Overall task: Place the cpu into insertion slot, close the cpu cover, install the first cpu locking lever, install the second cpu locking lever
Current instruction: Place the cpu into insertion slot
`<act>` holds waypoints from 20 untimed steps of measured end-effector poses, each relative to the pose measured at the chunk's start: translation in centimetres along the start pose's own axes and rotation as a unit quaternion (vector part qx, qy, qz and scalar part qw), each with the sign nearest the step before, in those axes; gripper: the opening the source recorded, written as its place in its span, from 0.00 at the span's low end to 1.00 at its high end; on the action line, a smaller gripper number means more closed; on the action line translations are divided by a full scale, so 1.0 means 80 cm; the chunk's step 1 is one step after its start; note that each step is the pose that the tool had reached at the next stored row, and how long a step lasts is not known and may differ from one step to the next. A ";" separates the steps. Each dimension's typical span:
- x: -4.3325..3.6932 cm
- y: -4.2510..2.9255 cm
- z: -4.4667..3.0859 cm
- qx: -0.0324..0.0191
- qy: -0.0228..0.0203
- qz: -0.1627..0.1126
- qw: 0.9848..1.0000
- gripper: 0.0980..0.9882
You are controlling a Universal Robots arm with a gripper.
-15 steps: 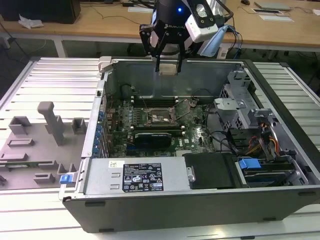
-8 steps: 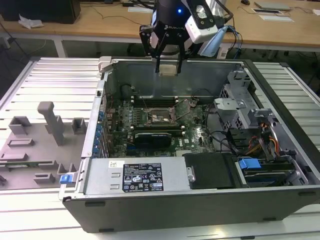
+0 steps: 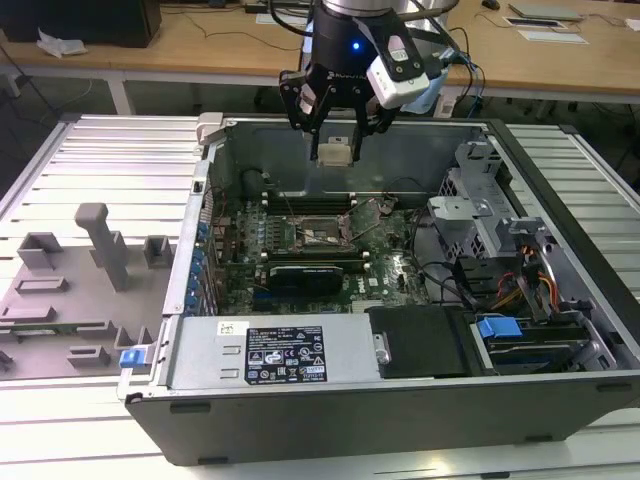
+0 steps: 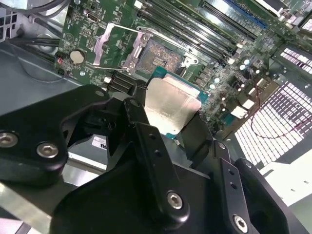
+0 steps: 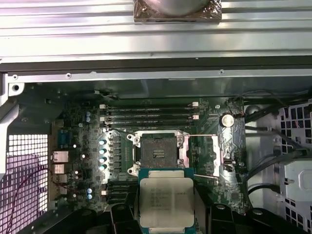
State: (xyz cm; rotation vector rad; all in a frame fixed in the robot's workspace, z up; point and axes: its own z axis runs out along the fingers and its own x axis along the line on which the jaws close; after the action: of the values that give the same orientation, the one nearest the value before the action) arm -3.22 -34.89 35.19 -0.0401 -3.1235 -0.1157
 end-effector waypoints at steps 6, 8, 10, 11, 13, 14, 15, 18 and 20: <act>0.000 0.0000 0.0135 0.007 0.000 0.000 1.000 0.50; 0.000 0.0003 0.0176 0.012 0.000 0.002 1.000 0.50; 0.000 0.0004 0.0205 0.015 -0.001 0.007 1.000 0.50; 0.000 0.0004 0.0212 0.015 -0.001 0.010 1.000 0.50; 0.000 0.0003 0.0231 0.015 -0.002 0.023 1.000 0.50; 0.000 0.0002 0.0249 0.014 -0.003 0.037 0.999 0.50; 0.000 0.0001 0.0258 0.014 -0.003 0.045 0.999 0.50; 0.000 -0.0001 0.0295 0.014 -0.005 0.076 0.997 0.50; 0.000 -0.0003 0.0315 0.013 -0.006 0.097 0.995 0.50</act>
State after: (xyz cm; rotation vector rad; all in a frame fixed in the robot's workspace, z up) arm -3.22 -34.73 32.67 -0.3430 -3.1111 -0.0708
